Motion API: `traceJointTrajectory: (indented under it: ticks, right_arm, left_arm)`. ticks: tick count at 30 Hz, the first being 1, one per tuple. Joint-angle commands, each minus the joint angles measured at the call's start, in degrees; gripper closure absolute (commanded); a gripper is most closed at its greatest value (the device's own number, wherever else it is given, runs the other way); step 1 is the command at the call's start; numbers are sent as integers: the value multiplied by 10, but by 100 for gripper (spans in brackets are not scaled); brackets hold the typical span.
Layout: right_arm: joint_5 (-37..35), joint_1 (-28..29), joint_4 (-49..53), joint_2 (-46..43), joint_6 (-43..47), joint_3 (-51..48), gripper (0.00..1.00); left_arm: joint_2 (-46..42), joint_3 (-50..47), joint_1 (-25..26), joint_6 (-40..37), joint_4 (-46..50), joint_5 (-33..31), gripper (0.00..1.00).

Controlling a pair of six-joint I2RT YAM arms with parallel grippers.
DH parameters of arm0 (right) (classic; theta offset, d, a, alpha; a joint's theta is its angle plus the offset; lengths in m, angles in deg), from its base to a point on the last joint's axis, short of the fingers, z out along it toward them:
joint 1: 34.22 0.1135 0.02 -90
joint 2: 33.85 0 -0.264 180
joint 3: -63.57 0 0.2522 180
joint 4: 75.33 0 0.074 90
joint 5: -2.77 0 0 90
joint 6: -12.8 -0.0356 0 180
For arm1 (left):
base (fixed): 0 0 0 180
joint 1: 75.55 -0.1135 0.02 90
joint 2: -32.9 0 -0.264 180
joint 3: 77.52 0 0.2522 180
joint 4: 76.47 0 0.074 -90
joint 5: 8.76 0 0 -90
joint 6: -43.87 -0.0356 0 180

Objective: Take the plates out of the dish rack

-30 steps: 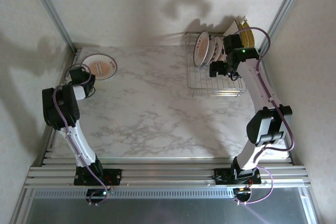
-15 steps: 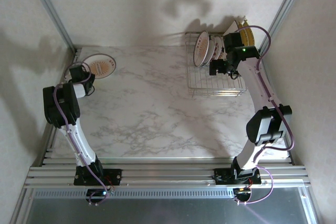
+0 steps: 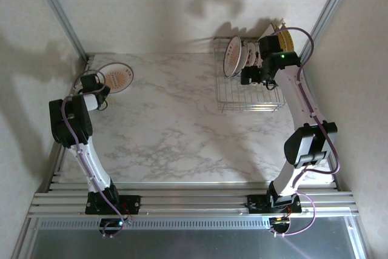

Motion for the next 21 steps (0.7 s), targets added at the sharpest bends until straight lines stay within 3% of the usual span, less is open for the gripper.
traceJointTrajectory:
  ticks: [1, 6, 11, 13, 17, 21]
  right_arm:
    - [13, 3, 13, 6, -2, 23, 1]
    - [12, 4, 15, 6, -1, 31, 1]
    - [14, 8, 27, 17, 6, 53, 1]
    - [9, 13, 36, 26, 10, 71, 1]
    - [-7, 24, 58, 53, 14, 119, 1]
    - [-26, 36, 61, 84, 17, 158, 1]
  left_arm:
    - [-18, 26, -4, -53, 70, -59, 47]
    - [-42, 39, -3, -109, 110, -96, 24]
    - [-83, 74, 13, -203, 192, -93, 13]
    - [-100, 92, 29, -245, 238, -107, 1]
    - [-143, 111, 81, -322, 314, -132, 1]
    - [-179, 121, 136, -354, 383, -117, 0]
